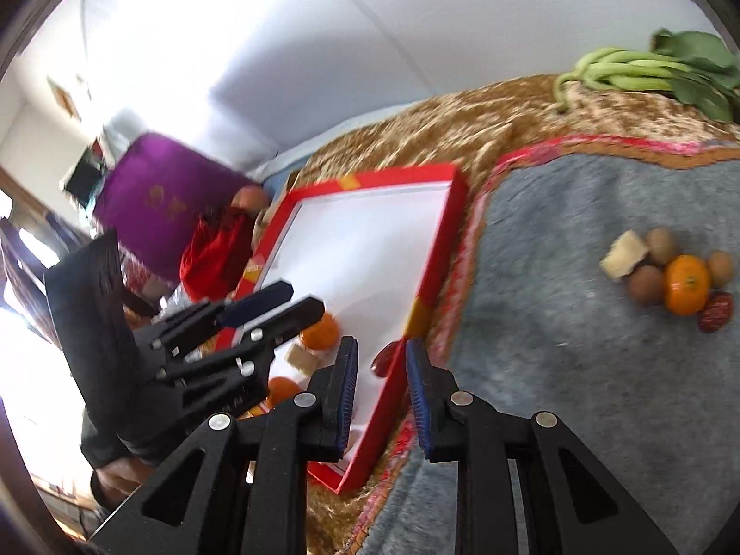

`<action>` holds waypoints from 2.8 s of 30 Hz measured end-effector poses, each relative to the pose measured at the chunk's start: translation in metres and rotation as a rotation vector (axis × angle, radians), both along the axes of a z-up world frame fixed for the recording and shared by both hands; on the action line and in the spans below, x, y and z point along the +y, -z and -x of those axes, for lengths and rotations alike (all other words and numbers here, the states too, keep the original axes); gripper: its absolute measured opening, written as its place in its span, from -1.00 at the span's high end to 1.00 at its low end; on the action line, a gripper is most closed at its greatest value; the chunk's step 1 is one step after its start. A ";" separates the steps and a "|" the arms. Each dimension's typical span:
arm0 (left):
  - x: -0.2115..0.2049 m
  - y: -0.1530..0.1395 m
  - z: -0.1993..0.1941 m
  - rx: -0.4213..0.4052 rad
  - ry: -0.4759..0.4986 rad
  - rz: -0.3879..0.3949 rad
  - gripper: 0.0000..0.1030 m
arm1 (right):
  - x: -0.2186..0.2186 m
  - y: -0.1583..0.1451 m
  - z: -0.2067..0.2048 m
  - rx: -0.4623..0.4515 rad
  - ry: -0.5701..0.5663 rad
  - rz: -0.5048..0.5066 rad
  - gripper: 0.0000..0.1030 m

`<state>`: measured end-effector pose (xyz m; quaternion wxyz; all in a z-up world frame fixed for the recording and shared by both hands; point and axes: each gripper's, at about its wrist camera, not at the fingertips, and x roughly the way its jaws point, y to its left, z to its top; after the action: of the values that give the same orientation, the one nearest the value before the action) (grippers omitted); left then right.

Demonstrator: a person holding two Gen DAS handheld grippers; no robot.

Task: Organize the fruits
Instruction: 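Move both tools back over the remaining pile on the felt, then grasp a pale piece with the left tool while the right tool grasps a red date, then lift the pale piece toward the tray with the left tool while the right tool holds the date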

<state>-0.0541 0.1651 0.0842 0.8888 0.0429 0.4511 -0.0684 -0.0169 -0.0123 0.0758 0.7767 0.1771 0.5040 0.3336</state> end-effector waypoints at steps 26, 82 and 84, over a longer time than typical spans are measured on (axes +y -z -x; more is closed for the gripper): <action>-0.145 0.040 -0.042 0.081 0.281 -0.074 0.12 | -0.172 0.043 -0.045 0.331 0.398 0.041 0.41; -0.149 0.058 -0.089 0.076 0.391 -0.122 0.48 | -0.157 0.056 -0.059 0.345 0.308 0.179 0.54; -0.149 0.058 -0.094 0.078 0.369 -0.097 0.30 | -0.158 0.056 -0.059 0.344 0.306 0.180 0.54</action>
<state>0.0402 0.0164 0.0260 0.8399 0.1648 0.4726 -0.2098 0.0422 -0.1698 0.0197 0.7336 0.2358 0.6239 0.1307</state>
